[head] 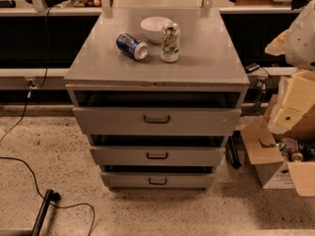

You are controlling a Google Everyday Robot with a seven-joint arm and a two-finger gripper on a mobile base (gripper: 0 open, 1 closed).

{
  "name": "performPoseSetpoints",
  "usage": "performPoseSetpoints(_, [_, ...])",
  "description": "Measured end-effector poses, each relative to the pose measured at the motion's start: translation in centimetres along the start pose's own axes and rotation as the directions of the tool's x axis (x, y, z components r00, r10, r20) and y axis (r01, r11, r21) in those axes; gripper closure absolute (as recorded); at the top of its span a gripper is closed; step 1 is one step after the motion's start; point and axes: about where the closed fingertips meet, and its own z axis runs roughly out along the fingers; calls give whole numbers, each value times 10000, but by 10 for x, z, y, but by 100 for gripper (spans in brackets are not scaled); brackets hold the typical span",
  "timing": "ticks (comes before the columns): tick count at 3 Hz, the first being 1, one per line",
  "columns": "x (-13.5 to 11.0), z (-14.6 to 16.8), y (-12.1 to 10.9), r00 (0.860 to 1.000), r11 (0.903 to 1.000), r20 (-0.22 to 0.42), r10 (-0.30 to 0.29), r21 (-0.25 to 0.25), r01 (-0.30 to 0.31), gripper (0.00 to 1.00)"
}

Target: Open top drawer

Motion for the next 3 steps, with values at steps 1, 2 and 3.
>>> performPoseSetpoints(1, [0,0,0,10000,10000,1,0,-2,0,0])
performPoseSetpoints(2, [-7,48,-7,9999,9994,122,76,-332,-71,0])
performPoseSetpoints(3, [-14,108,-4,9971,9975,758,87,-708,-34,0])
